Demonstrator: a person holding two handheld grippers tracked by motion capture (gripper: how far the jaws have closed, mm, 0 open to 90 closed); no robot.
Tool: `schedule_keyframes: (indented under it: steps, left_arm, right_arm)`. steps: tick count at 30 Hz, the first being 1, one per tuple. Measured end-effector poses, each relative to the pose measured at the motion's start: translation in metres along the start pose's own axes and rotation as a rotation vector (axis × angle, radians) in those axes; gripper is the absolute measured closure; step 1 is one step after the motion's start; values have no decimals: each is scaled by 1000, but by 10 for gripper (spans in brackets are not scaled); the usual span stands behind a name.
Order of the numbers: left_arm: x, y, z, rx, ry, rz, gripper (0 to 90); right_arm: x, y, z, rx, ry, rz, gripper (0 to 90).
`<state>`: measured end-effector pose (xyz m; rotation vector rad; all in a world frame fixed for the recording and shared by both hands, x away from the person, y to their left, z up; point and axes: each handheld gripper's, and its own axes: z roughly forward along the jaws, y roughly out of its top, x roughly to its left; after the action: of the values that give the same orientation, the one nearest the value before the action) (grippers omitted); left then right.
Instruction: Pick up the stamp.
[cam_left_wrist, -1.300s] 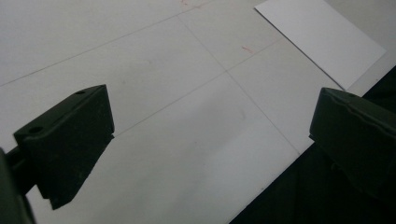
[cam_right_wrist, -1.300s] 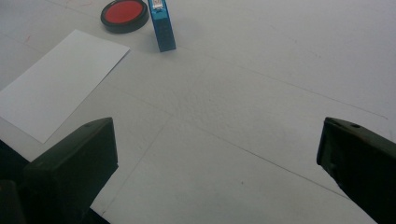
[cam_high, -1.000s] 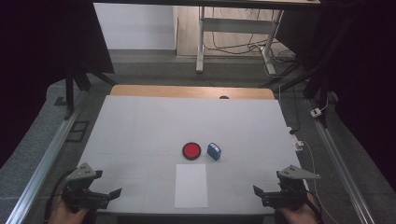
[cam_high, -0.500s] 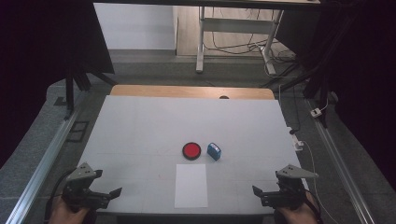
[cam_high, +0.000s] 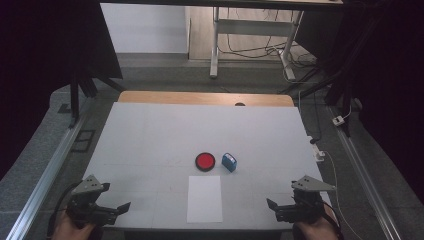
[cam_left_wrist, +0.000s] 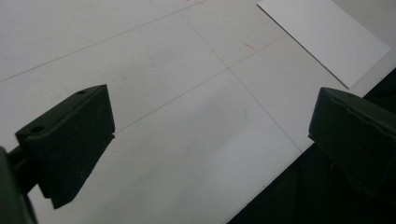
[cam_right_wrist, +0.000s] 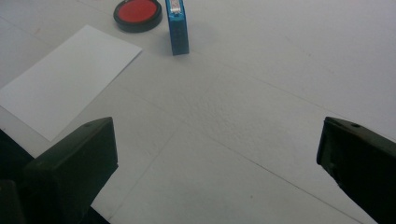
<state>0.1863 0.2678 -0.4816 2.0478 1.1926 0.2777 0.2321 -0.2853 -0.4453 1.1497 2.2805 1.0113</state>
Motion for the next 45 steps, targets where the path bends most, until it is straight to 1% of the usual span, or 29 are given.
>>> schedule_keyframes:
  steps: [5,7,10,13,16,20,24,27,30,33,38,40,42,45]
  left_arm:
    - [0,0,1,7,-4,3,10]
    - [-1,1,1,12,-2,6,11]
    - [-1,0,1,12,-2,7,11]
    - [0,0,1,10,-3,6,11]
    - [-1,0,1,10,-3,7,11]
    - [-1,0,1,10,-3,8,11]
    - [-1,0,0,9,-4,8,11]
    - [-1,0,0,8,-3,9,10]
    - [-1,0,0,7,-4,9,10]
    - [-1,0,0,7,-6,10,10]
    - [-1,-1,-1,1,-9,15,7]
    - [-2,0,-1,-1,-5,20,6]
    - [-2,0,-1,-1,-11,20,6]
    - [-3,0,-1,1,-6,21,5]
  right_arm:
    - [-1,-1,3,-11,17,11,0]
    - [-1,-1,4,-8,20,1,0]
    - [0,1,5,-10,12,-32,0]
    - [0,2,5,-25,26,-32,0]
    - [2,4,6,-24,29,-45,0]
    - [2,6,8,-25,57,-56,0]
    - [2,8,10,-27,72,-49,0]
    - [2,11,12,-38,112,-25,0]
    - [2,12,14,-46,129,-23,0]
    - [2,13,15,-53,133,-24,0]
    - [4,18,19,-65,158,-46,0]
    - [4,20,21,-65,166,-48,0]
    - [5,21,23,-64,168,-48,0]
    - [5,22,25,-62,162,-52,0]
